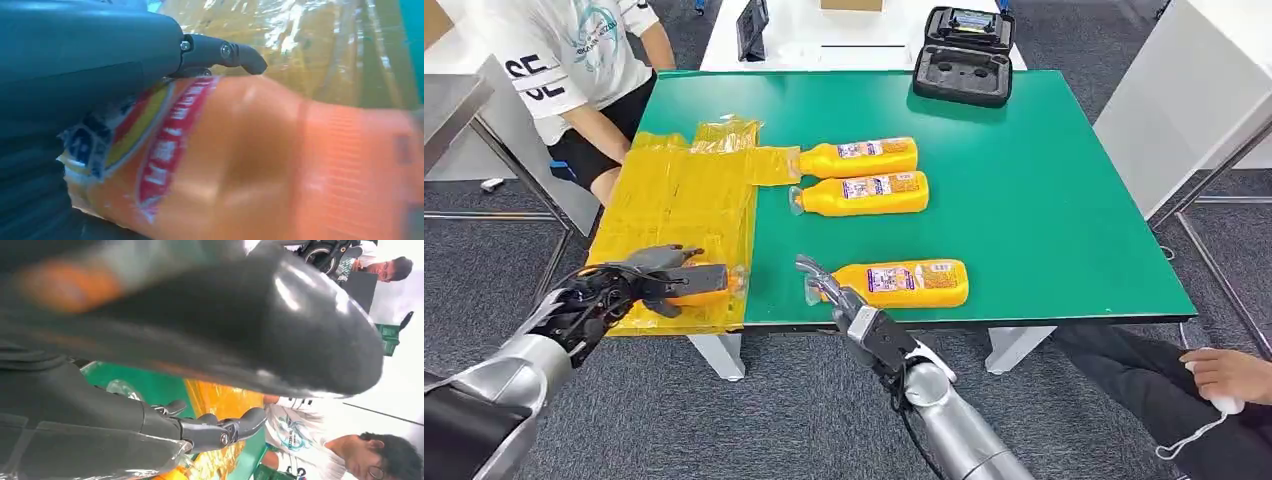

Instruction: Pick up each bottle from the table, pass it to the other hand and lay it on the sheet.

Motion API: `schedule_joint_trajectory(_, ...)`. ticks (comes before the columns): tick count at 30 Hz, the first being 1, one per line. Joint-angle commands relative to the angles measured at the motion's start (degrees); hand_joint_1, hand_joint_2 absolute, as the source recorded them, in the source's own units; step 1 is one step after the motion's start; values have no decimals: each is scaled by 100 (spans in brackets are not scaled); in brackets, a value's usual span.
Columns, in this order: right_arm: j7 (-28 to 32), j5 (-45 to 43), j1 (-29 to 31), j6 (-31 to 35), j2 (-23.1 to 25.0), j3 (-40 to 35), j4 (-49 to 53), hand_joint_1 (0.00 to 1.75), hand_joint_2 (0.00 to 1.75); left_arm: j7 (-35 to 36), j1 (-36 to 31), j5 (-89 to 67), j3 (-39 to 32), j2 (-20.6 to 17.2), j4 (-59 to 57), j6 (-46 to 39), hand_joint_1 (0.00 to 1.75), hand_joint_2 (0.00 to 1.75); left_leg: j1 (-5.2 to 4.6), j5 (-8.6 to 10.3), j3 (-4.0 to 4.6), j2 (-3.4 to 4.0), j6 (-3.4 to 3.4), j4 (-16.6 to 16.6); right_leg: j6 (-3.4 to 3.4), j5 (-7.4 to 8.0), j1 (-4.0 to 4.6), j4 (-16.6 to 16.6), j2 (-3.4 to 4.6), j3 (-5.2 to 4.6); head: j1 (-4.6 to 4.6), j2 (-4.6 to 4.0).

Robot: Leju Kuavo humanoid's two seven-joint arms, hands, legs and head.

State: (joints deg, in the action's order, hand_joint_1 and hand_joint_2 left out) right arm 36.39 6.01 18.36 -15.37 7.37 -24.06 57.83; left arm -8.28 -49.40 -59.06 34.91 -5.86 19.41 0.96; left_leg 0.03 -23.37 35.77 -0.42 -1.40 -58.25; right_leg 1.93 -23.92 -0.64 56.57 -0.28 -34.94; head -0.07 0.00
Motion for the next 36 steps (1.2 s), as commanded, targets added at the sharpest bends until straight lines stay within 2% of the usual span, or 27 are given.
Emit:
schedule_joint_trajectory(1, -54, -35, 133, 26, -51, 105, -293, 0, 0, -59, -217, -73, -127, 190, -363, 123, 0, 175, 5, -10, -23, 3, 7, 2, -6, -9, 6, -5, 1, 25, 0, 0)
schedule_joint_trajectory(2, -41, -39, 112, 18, -48, 97, -307, 0, 0, -88, -196, -92, -116, 158, -347, 89, 0, 0, 4, -6, -13, 5, 6, 1, -5, -5, 5, -3, 2, 14, -2, 0)
schedule_joint_trajectory(8, 45, -11, -241, 32, -95, 78, -135, 0, 0, -220, -52, -93, -159, -9, -294, -13, 0, 0, 7, -12, -33, 9, 10, 9, -9, -9, 8, -12, 4, 32, 0, 0)
schedule_joint_trajectory(14, -53, 40, -193, 121, -63, 152, -295, 0, 0, -585, -181, -28, -248, -136, -196, 260, 0, 0, 7, -9, -14, 14, 6, 0, -5, -4, 7, -3, 9, 12, 0, 0)
schedule_joint_trajectory(23, -64, 46, -213, 131, -56, 157, -286, 0, 0, -620, -183, -11, -263, -135, -187, 297, 0, 0, 9, -9, -16, 8, 7, 1, -7, -7, 8, -4, 4, 17, 0, 0)
schedule_joint_trajectory(36, -247, 34, -416, 86, -10, 244, -77, 0, 0, -699, -116, -73, -254, -342, -63, 374, 0, 0, 4, -4, -7, 12, 4, 2, -4, -2, 4, -2, 7, 4, 0, 0)
